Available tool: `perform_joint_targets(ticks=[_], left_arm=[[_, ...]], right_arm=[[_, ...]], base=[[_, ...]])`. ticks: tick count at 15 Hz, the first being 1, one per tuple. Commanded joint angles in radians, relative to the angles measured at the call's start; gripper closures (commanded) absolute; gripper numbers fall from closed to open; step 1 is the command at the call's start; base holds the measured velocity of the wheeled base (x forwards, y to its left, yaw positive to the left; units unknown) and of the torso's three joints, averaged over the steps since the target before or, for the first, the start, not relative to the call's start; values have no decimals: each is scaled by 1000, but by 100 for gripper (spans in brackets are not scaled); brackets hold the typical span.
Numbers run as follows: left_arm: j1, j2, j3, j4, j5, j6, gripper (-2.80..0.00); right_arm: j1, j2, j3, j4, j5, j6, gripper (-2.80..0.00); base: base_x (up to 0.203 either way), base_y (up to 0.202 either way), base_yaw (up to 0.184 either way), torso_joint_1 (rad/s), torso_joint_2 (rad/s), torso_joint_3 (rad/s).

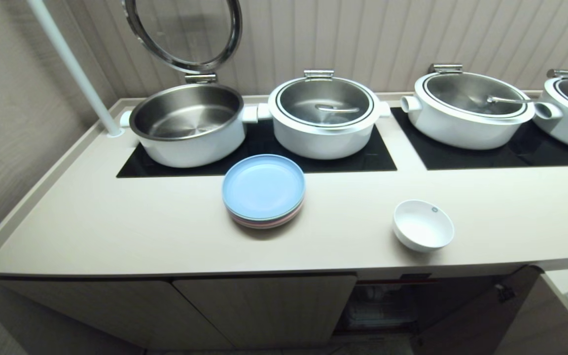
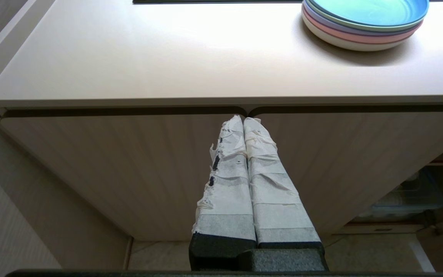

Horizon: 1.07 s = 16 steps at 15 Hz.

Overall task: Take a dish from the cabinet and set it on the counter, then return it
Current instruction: Pick up the bowl from the table

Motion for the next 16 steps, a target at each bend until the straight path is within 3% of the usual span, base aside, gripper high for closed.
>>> perform_joint_targets(ticks=[1,7,12,16], left_arm=[[0,0,0,0,-1,0,0],[0,0,0,0,0,0,0],[0,0,0,0,0,0,0],[0,0,0,0,0,0,0]], right_arm=[[1,278,-109,-31,1,-12,0],[2,725,-377,-85,6,0,0],[0,977,-464,-65,14,22,0],[1,1069,-666,257,92,58,0]], base=[[0,0,0,0,0,0],[0,0,0,0,0,0],[0,0,0,0,0,0],[0,0,0,0,0,0]])
